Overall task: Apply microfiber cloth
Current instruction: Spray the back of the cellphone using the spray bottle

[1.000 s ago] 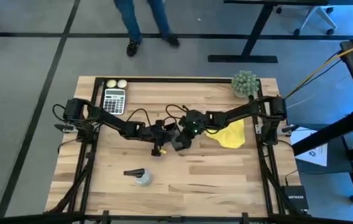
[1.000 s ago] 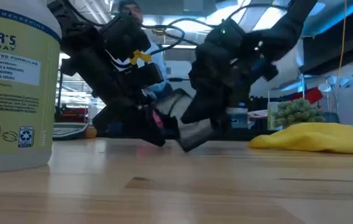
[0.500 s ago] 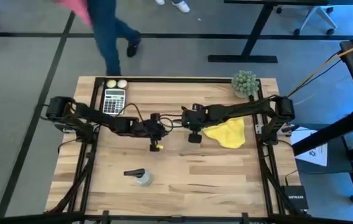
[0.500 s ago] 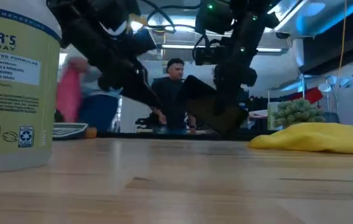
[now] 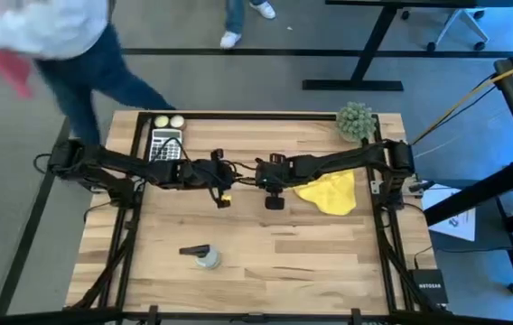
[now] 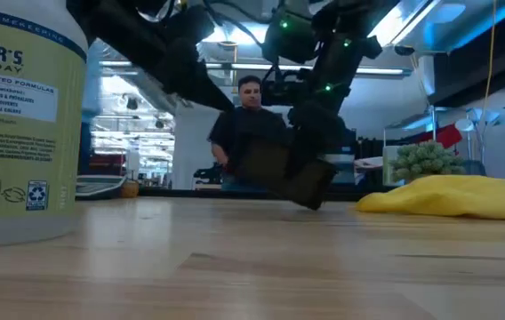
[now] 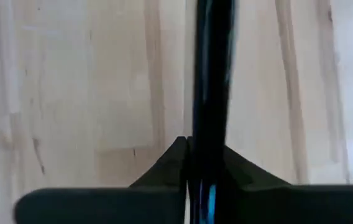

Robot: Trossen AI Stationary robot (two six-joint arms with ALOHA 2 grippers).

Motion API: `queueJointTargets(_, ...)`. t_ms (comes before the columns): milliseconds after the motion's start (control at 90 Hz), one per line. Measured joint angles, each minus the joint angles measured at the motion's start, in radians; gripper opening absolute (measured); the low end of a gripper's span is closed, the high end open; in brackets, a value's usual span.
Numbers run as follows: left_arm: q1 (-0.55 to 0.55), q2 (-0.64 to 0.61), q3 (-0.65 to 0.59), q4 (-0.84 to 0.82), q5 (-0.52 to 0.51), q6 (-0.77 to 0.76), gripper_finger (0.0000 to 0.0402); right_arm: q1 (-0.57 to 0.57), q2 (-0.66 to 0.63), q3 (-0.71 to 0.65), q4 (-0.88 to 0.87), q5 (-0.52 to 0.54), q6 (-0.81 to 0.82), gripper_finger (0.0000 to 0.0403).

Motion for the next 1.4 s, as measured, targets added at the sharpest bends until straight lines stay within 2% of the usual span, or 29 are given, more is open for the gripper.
queueJointTargets(222,-0.003,0.000,0.000,-0.019,0.001,-0.013,0.0015,0.000,0.002,-0.006,0.018,-0.026,-0.001,0.0108)
queueJointTargets(467,-0.003,0.000,0.000,-0.024,0.005,-0.013,0.0015,0.000,0.002,-0.025,0.027,-0.025,0.002,0.0143)
queueJointTargets(600,-0.003,0.000,0.000,-0.023,0.005,-0.017,0.0015,0.000,0.002,-0.025,0.040,-0.015,0.000,0.0150)
queueJointTargets(867,-0.003,0.000,0.000,-0.031,0.006,-0.022,0.0015,-0.001,0.006,-0.025,0.047,0.068,-0.058,0.0152)
queueJointTargets(1100,-0.003,-0.009,0.000,-0.146,0.003,-0.053,0.0015,-0.001,-0.071,-0.029,-0.173,0.038,0.030,0.0152)
queueJointTargets(1300,0.025,-0.058,0.002,-0.264,-0.013,-0.104,0.0015,-0.019,-0.221,-0.192,-0.076,0.024,0.107,0.0152)
queueJointTargets(1400,0.061,-0.031,0.001,-0.284,0.024,-0.103,0.0015,-0.056,-0.289,-0.327,0.104,0.006,0.197,0.0152)
